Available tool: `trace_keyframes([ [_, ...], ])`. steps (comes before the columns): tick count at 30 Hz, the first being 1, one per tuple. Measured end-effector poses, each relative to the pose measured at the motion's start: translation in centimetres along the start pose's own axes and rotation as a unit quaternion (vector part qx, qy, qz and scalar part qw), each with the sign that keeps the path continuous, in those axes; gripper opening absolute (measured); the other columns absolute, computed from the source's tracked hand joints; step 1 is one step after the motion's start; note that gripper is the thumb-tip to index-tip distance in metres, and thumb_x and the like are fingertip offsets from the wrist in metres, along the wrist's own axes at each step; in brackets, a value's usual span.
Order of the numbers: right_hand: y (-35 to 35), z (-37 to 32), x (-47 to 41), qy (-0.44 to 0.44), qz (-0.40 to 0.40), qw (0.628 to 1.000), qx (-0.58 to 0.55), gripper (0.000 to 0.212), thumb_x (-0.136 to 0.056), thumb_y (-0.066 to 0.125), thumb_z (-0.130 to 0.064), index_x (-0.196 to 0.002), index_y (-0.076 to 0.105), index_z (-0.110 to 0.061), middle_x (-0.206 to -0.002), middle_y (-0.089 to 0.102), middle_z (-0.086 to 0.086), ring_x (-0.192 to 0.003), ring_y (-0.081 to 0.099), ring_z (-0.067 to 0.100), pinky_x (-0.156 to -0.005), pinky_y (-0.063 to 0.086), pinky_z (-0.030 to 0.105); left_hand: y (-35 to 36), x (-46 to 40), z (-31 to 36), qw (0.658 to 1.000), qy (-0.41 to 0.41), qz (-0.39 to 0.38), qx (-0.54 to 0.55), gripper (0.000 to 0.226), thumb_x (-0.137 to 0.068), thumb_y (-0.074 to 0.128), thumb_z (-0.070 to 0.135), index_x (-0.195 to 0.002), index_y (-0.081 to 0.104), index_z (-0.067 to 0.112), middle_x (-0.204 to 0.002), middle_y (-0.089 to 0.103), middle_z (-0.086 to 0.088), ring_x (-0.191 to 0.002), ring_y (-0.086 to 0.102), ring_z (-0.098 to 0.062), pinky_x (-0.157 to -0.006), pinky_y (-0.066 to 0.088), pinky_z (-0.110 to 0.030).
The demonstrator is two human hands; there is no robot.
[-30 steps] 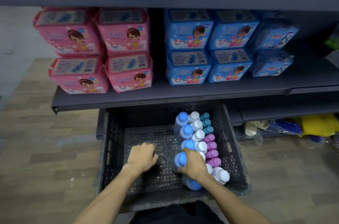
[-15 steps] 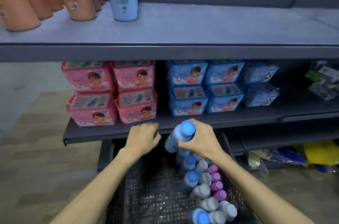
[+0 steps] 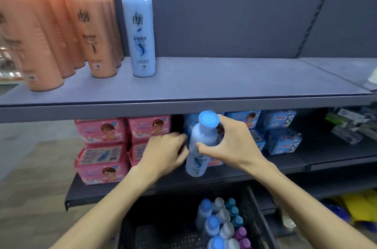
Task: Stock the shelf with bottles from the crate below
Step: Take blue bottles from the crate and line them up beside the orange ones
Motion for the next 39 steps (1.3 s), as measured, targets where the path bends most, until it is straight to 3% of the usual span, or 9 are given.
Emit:
trace_keyframes([
  [4, -0.9, -1.6, -0.9, -0.018, -0.004, 1.000, 0.021, 0.033, -0.060, 0.074, -0.046, -0.077, 0.056, -0.024, -0.068, 0.061, -0.007, -0.063, 0.053, 0.012, -0.064, 0.051, 0.038, -3.6, -1.1, 0.3, 0.998, 0.041, 0.022, -0.045, 0.021, -0.078, 0.052, 0.037, -0.067, 0.041, 0.022, -0.059, 0.052, 0.003, -0.052, 0.055, -0.024, -0.040, 0.034, -0.028],
  [10, -1.9, -4.4, -1.4, -0.060, -0.031, 0.998, 0.006, 0.032, -0.061, 0.071, -0.046, -0.081, 0.058, -0.024, -0.072, 0.063, -0.006, -0.067, 0.058, 0.015, -0.066, 0.052, 0.038, -8.8, -1.4, 1.2, 0.993, 0.067, 0.049, -0.082, 0.019, -0.079, 0.049, 0.040, -0.070, 0.044, 0.024, -0.060, 0.046, 0.006, -0.048, 0.048, -0.018, -0.041, 0.014, -0.024],
  [15, -4.9, -8.0, -3.6, -0.088, -0.016, 0.996, -0.030, 0.024, -0.062, 0.074, -0.035, -0.080, 0.062, -0.024, -0.072, 0.066, -0.005, -0.066, 0.059, 0.015, -0.066, 0.052, 0.037, -13.1, -2.6, 0.8, 0.990, 0.071, 0.086, -0.088, 0.020, -0.082, 0.050, 0.037, -0.070, 0.042, 0.023, -0.060, 0.047, 0.007, -0.050, 0.047, -0.017, -0.041, 0.024, -0.027],
  [20, -8.2, -12.1, -7.3, -0.125, 0.015, 0.992, -0.027, 0.030, -0.065, 0.069, -0.045, -0.082, 0.068, -0.020, -0.075, 0.071, -0.005, -0.069, 0.064, 0.015, -0.065, 0.053, 0.034, -18.6, -5.7, -0.8, 0.980, 0.066, 0.140, -0.124, 0.023, -0.085, 0.047, 0.041, -0.071, 0.049, 0.024, -0.060, 0.051, 0.008, -0.049, 0.048, -0.017, -0.043, 0.024, -0.024],
  [24, -10.4, -14.8, -10.3, -0.148, 0.047, 0.988, -0.023, 0.025, -0.070, 0.074, -0.038, -0.067, 0.063, -0.016, -0.062, 0.063, -0.003, -0.052, 0.047, 0.005, -0.053, 0.046, 0.025, -22.6, -7.9, -1.8, 0.975, 0.057, 0.167, -0.133, 0.021, -0.083, 0.049, 0.042, -0.073, 0.053, 0.024, -0.064, 0.056, 0.008, -0.056, 0.053, -0.019, -0.048, 0.033, -0.026],
  [27, -11.5, -16.5, -12.0, -0.161, 0.072, 0.984, -0.019, 0.033, -0.070, 0.073, -0.039, -0.065, 0.060, -0.010, -0.062, 0.062, 0.004, -0.051, 0.043, 0.007, -0.050, 0.044, 0.027, -25.1, -9.4, -2.6, 0.972, 0.048, 0.180, -0.145, 0.022, -0.080, 0.045, 0.042, -0.073, 0.056, 0.024, -0.067, 0.058, 0.009, -0.061, 0.053, -0.019, -0.050, 0.028, -0.027],
  [31, -11.9, -18.0, -14.0, -0.178, 0.089, 0.980, -0.009, 0.031, -0.068, 0.068, -0.047, -0.076, 0.069, -0.017, -0.067, 0.068, -0.003, -0.061, 0.060, 0.012, -0.057, 0.053, 0.028, -27.0, -11.2, -3.7, 0.972, 0.037, 0.166, -0.165, 0.014, -0.082, 0.053, 0.035, -0.073, 0.052, 0.024, -0.071, 0.059, 0.008, -0.066, 0.047, -0.019, -0.054, 0.028, -0.029],
  [37, -10.3, -19.1, -16.3, -0.187, 0.075, 0.979, -0.003, 0.022, -0.072, 0.072, -0.039, -0.066, 0.060, -0.023, -0.056, 0.059, -0.009, -0.053, 0.049, 0.005, -0.050, 0.042, 0.018, -26.8, -12.4, -6.8, 0.968, -0.002, 0.144, -0.204, 0.016, -0.083, 0.051, 0.041, -0.080, 0.057, 0.026, -0.076, 0.060, 0.005, -0.071, 0.056, -0.022, -0.054, 0.030, -0.030],
  [39, -9.4, -19.1, -17.1, -0.183, 0.067, 0.981, -0.005, 0.021, -0.072, 0.072, -0.040, -0.069, 0.062, -0.022, -0.059, 0.062, -0.008, -0.056, 0.053, 0.007, -0.053, 0.047, 0.022, -26.6, -12.4, -7.6, 0.969, -0.016, 0.130, -0.210, 0.016, -0.083, 0.052, 0.042, -0.079, 0.057, 0.027, -0.076, 0.058, 0.004, -0.068, 0.053, -0.021, -0.056, 0.037, -0.030],
])
Point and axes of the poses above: each hand's wrist, its own x-axis away from the middle knuckle, its own y-axis out of the palm, z = x × y, the point moved 7 cm from there along -x, towards the middle knuckle
